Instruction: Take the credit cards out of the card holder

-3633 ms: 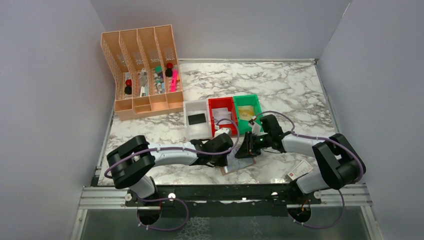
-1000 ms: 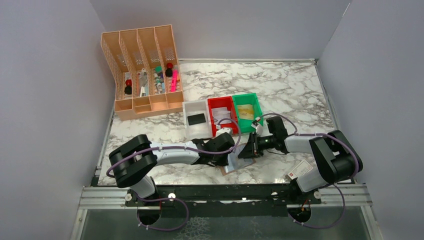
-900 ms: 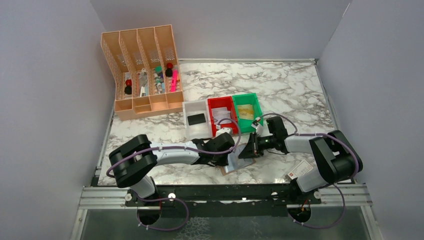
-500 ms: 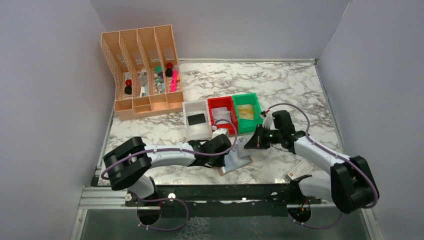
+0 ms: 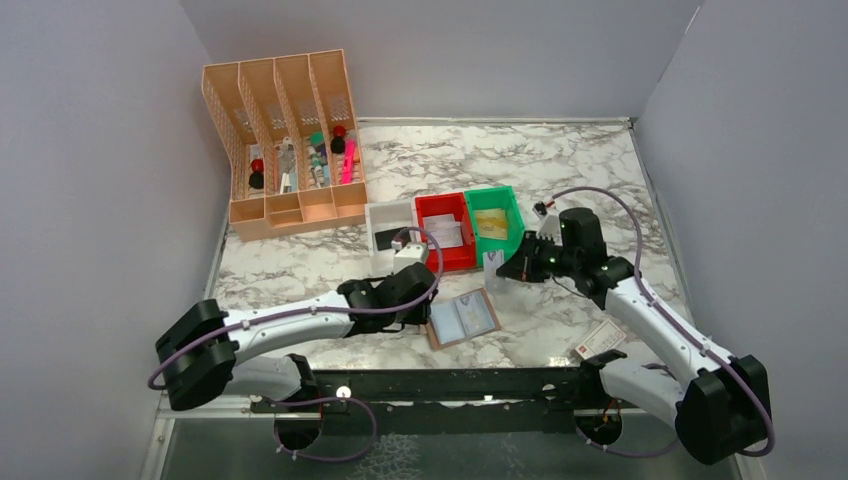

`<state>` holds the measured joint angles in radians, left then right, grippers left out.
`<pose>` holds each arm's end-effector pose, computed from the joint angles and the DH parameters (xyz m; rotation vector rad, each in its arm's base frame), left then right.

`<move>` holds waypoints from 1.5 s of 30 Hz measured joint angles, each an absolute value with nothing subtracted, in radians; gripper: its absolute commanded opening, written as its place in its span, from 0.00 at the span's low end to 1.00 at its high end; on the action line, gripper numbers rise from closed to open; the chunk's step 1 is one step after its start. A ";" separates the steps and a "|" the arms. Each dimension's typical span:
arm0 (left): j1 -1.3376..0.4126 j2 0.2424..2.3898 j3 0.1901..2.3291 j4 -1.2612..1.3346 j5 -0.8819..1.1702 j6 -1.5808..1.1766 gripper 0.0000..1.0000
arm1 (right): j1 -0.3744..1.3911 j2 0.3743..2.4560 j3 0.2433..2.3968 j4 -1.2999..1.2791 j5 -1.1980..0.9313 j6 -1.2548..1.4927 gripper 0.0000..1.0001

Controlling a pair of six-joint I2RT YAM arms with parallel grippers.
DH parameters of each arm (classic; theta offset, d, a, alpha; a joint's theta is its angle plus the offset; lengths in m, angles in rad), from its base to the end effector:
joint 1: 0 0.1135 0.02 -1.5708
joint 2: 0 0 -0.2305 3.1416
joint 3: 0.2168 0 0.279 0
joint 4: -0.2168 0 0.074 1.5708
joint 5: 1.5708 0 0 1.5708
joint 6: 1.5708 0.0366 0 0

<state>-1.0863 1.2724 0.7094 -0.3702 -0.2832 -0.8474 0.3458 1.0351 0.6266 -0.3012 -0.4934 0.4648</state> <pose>0.1393 -0.2427 0.1514 0.1820 2.5086 -0.4792 0.2357 0.1034 0.1893 -0.1320 2.3695 0.9725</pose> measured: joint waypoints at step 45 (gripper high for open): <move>-0.405 0.955 0.683 -0.517 -0.234 -0.417 0.89 | 0.759 1.787 1.031 0.149 0.159 -0.604 0.04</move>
<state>-0.4049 0.9546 0.6830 -0.5175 -0.2344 -0.4171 0.7593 1.7870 1.0313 0.1493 0.1593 -0.6041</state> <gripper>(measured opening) 0.886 0.019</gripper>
